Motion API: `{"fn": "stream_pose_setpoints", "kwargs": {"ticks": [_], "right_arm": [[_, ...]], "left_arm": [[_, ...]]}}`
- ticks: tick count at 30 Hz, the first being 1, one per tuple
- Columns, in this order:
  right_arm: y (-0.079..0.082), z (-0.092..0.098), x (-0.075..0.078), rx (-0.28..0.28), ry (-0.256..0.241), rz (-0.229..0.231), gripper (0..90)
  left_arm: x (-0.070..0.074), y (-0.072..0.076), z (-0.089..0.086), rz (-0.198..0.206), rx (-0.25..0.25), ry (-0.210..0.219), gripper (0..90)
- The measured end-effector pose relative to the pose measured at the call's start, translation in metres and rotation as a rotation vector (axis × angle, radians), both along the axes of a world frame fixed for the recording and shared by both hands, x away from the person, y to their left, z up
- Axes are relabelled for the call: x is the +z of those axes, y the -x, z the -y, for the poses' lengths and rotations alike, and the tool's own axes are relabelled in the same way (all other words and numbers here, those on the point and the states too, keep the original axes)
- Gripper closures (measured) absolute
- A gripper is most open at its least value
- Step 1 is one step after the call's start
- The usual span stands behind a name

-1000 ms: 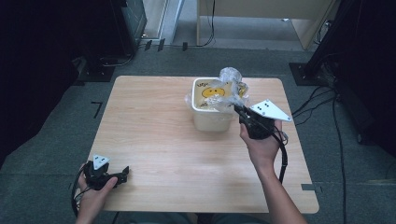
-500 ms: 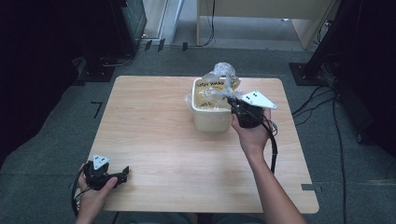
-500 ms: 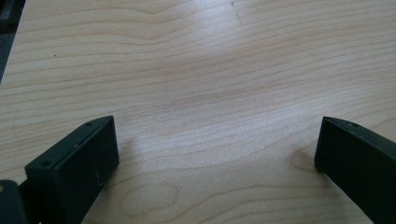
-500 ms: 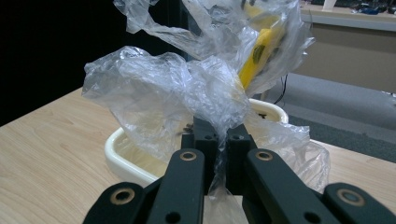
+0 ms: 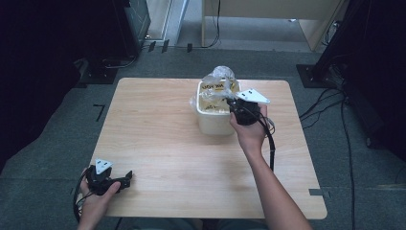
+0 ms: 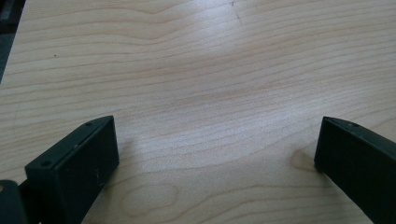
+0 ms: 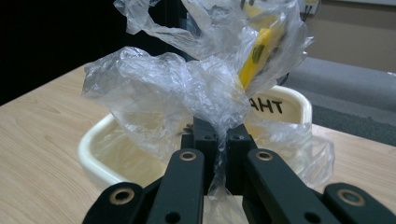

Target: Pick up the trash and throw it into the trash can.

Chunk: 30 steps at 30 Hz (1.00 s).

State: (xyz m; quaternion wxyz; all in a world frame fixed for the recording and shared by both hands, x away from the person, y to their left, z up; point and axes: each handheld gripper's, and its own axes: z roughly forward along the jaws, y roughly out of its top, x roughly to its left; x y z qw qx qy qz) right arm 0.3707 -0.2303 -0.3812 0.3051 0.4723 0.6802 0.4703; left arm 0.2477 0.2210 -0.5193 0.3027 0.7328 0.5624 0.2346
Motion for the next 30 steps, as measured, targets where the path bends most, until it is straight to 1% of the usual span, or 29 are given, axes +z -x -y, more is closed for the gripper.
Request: {"fn": "stream_pose_setpoints", "kwargs": {"ticks": [2,3,5,6,7,8,10,11,12,13,14,16,17,19,20,21,22,23,24,25,26,27,28,29,30], "right_arm": [[-0.007,0.000,-0.005,-0.008,0.002,-0.021,88.4],[-0.007,0.000,-0.005,-0.008,0.002,-0.021,88.4],[-0.011,-0.001,-0.007,-0.006,0.003,-0.036,87.7],[-0.013,-0.002,-0.010,-0.009,0.014,-0.049,80.2],[-0.013,-0.002,-0.010,-0.009,0.014,-0.049,80.2],[-0.014,-0.002,-0.010,-0.014,0.018,-0.050,73.3],[-0.015,-0.003,-0.012,-0.013,0.018,-0.064,51.6],[-0.016,-0.004,-0.012,-0.019,0.024,-0.072,43.5],[-0.016,-0.004,-0.013,-0.022,0.029,-0.079,37.2],[-0.016,-0.004,-0.013,-0.023,0.032,-0.083,32.3],[-0.016,-0.004,-0.014,-0.022,0.032,-0.087,29.6],[-0.015,-0.003,-0.014,-0.028,0.028,-0.089,26.3],[-0.015,-0.001,-0.013,-0.036,0.035,-0.089,25.2],[-0.015,0.000,-0.013,-0.050,0.034,-0.089,27.5],[-0.016,0.001,-0.012,-0.056,0.034,-0.088,31.3],[-0.016,0.001,-0.012,-0.056,0.034,-0.088,31.3],[-0.015,0.001,-0.012,-0.060,0.031,-0.087,40.5],[-0.014,0.003,-0.011,-0.044,0.018,-0.078,52.1],[-0.014,0.004,-0.011,-0.023,0.005,-0.075,59.5],[-0.015,0.004,-0.011,-0.014,-0.001,-0.075,68.4],[-0.015,0.005,-0.011,-0.011,0.000,-0.080,74.9],[-0.016,0.005,-0.012,-0.013,-0.001,-0.085,78.1],[-0.017,0.006,-0.012,-0.020,-0.004,-0.093,79.5],[-0.019,0.005,-0.013,-0.027,-0.008,-0.103,78.9],[-0.022,0.002,-0.015,-0.029,0.009,-0.113,70.1]], "left_arm": [[0.000,0.000,0.000,0.000,0.000,0.001,0.0],[0.000,0.000,0.000,0.000,0.000,0.000,0.0],[0.000,0.000,0.000,0.000,0.000,0.000,0.0],[0.000,0.000,0.000,0.000,0.000,0.000,0.0],[0.000,0.000,0.000,0.000,0.000,0.000,0.0],[0.000,0.000,0.000,-0.001,0.001,0.002,0.0],[0.000,0.000,0.000,-0.001,0.001,0.001,0.0],[0.000,0.000,0.000,-0.001,0.000,0.001,0.0],[0.000,0.000,0.000,-0.001,0.000,0.001,0.0],[0.000,0.000,0.000,-0.001,-0.001,0.001,0.0],[0.000,0.000,0.000,-0.001,-0.001,0.001,0.0],[0.000,0.000,0.000,-0.001,-0.001,0.001,0.0],[0.000,0.000,0.000,-0.001,-0.001,0.001,0.0],[0.000,0.000,0.000,-0.001,-0.001,0.001,0.0],[0.000,0.000,0.000,-0.001,-0.001,0.001,0.0],[0.000,0.000,0.000,-0.001,-0.001,0.001,0.0],[0.000,0.000,0.000,-0.001,-0.001,0.001,0.0],[0.000,0.000,0.000,-0.001,-0.001,0.001,0.0],[0.000,0.000,0.000,0.000,0.000,0.002,0.0],[0.000,-0.001,0.000,0.000,0.000,0.002,0.0],[0.000,-0.001,0.000,0.000,0.000,0.002,0.0],[0.000,-0.001,0.000,0.000,-0.001,0.002,0.0],[0.000,-0.001,0.000,0.000,0.000,0.002,0.0],[0.000,-0.001,0.000,0.000,0.000,0.002,0.0],[0.000,-0.001,0.000,0.000,0.000,0.002,0.0]]}}
